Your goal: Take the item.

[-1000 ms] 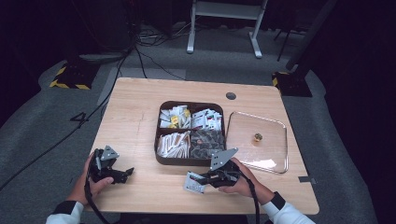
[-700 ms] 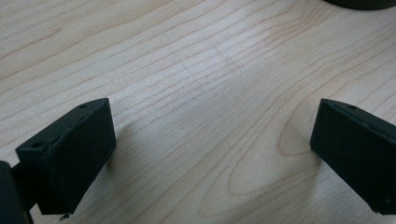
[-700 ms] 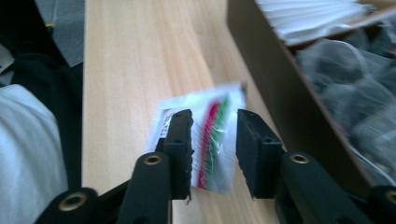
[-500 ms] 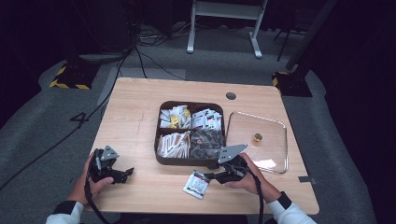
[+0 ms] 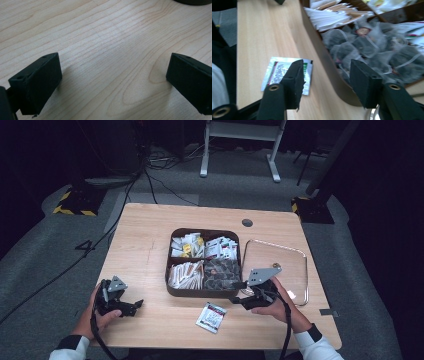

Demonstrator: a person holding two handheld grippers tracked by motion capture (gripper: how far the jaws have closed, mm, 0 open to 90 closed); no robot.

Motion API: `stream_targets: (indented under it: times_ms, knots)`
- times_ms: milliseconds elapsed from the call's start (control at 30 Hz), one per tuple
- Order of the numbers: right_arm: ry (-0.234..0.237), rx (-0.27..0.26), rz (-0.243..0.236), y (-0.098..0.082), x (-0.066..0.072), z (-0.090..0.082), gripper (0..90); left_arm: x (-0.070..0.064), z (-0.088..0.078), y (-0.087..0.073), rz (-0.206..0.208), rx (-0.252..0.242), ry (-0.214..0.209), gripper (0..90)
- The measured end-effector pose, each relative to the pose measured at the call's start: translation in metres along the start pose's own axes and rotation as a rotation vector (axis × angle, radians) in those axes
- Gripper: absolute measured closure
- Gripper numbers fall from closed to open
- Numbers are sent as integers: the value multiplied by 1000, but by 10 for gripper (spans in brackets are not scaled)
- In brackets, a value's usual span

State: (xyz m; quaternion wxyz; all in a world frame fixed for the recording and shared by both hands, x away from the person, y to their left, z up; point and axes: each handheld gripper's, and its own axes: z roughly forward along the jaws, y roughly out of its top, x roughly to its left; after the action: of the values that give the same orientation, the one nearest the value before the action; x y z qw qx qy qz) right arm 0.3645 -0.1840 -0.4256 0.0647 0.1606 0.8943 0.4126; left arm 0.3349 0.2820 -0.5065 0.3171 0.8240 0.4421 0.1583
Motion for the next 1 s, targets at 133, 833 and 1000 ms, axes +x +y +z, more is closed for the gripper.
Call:
stream_targets:
  times_ms: [133, 833, 1000]
  knots:
    - [-47, -14, 6, -1, -7, -8, 409, 0, 0, 0, -2, 0, -1, 4]
    - [-244, 0, 56, -12, -38, -25, 308, 0, 0, 0, -3, 0, -1, 4]
    - [-278, 5, 71, -16, -45, -30, 311, 0, 0, 0, 0, 0, 0, 5]
